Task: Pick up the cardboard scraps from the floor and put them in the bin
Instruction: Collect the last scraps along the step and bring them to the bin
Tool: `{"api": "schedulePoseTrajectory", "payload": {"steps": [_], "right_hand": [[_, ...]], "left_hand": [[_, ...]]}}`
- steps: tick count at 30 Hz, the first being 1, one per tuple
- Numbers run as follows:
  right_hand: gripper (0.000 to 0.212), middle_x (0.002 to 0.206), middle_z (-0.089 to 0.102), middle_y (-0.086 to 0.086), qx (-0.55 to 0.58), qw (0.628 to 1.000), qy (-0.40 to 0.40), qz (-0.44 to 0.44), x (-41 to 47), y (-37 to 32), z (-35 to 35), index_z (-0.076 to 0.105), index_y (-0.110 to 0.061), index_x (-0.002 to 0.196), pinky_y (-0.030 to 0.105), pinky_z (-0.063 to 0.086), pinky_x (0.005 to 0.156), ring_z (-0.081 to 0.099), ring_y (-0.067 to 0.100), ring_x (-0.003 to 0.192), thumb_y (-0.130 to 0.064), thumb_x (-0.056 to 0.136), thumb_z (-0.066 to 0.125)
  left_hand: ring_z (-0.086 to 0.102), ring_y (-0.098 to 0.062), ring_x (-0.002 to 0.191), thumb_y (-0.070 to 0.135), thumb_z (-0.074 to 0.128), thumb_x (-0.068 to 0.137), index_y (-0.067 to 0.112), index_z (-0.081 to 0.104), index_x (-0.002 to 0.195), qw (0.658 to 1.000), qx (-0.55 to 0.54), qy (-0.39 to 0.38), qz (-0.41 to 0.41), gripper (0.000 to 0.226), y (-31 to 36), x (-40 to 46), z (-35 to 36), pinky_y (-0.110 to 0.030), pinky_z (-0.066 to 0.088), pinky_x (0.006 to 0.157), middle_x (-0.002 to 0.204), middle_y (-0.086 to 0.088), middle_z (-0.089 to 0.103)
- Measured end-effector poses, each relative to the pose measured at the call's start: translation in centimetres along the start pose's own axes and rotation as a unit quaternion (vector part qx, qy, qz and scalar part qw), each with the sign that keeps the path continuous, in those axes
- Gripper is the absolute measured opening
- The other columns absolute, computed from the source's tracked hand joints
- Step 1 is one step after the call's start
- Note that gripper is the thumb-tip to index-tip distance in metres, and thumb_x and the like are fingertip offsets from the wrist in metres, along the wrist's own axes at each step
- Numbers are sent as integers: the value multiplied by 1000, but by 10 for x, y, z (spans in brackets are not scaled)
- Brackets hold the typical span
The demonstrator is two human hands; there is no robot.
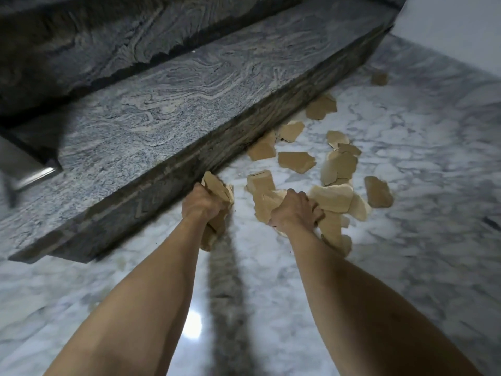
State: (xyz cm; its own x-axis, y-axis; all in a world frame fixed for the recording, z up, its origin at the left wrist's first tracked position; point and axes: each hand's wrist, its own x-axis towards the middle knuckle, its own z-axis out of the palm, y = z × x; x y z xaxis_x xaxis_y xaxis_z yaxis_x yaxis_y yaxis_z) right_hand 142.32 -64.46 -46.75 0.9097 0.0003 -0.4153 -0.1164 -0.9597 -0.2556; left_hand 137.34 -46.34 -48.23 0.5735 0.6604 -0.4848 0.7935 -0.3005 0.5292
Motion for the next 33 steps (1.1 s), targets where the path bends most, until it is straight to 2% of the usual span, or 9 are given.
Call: {"api": "schedulePoseTrajectory", "payload": {"steps": [4,7,10,17,20,24,26,29,33], "right_hand": [[64,127,65,9,145,987,-53,-35,12,-2,-12,56,-16,130,34,51,94,59,31,120,-10,71,81],[98,145,49,11,306,944,-118,-18,29,-19,-21,28,-14,152,32,46,89,49,28,126,4,71,81],[115,160,30,9,283,939,-192,-24,45,-41,-27,9,-15,158,38,42,99,34,32,144,2,72,84],[75,142,47,13,119,991,-61,24,60,-64,6,42,-12,136,43,47,101,43,33,134,-22,74,84],[81,146,32,14,108,993,-34,38,55,-65,7,35,-16,139,47,44,103,30,33,137,-20,74,83],[78,129,60,10,151,988,-6,4,43,-55,13,24,-16,146,39,49,84,59,35,118,-17,84,72],[74,121,64,9,203,979,-6,23,36,-45,14,27,-14,142,37,49,78,63,35,111,-14,84,72],[81,121,61,12,340,938,-59,43,32,-18,9,33,-12,137,39,54,91,62,35,111,-3,72,81],[93,124,61,10,470,880,-14,73,30,39,-27,37,-6,143,39,53,96,61,30,114,4,63,85]], "left_hand": [[65,-31,109,43,83,65,15,61,122,1000,-20,-11,-1,67,-11,1,5,-39,53,94,117,-6,69],[66,-29,106,41,83,54,19,65,117,998,-54,-31,-7,69,-18,7,7,-42,54,96,112,-3,71],[67,-27,103,40,81,44,20,69,112,995,-81,-48,-15,72,-21,16,6,-43,54,97,110,-2,73],[69,-26,99,42,80,35,22,72,107,992,-105,-61,-16,75,-24,26,10,-44,56,94,105,0,74],[69,-26,99,42,78,36,24,72,107,993,-101,-60,-7,73,-24,24,11,-44,56,94,105,0,75],[67,-27,102,37,79,44,23,70,112,994,-101,-51,-8,70,-18,16,11,-44,55,96,108,0,73],[67,-27,101,37,80,42,23,69,113,991,-120,-52,-15,74,-18,12,14,-44,56,95,108,1,72],[70,-25,96,32,81,39,20,71,109,984,-163,-74,-8,72,-11,2,28,-44,59,90,105,0,76],[73,-23,92,21,81,48,15,75,102,969,-179,-161,55,55,24,-40,53,-43,61,87,97,-2,78]]}}
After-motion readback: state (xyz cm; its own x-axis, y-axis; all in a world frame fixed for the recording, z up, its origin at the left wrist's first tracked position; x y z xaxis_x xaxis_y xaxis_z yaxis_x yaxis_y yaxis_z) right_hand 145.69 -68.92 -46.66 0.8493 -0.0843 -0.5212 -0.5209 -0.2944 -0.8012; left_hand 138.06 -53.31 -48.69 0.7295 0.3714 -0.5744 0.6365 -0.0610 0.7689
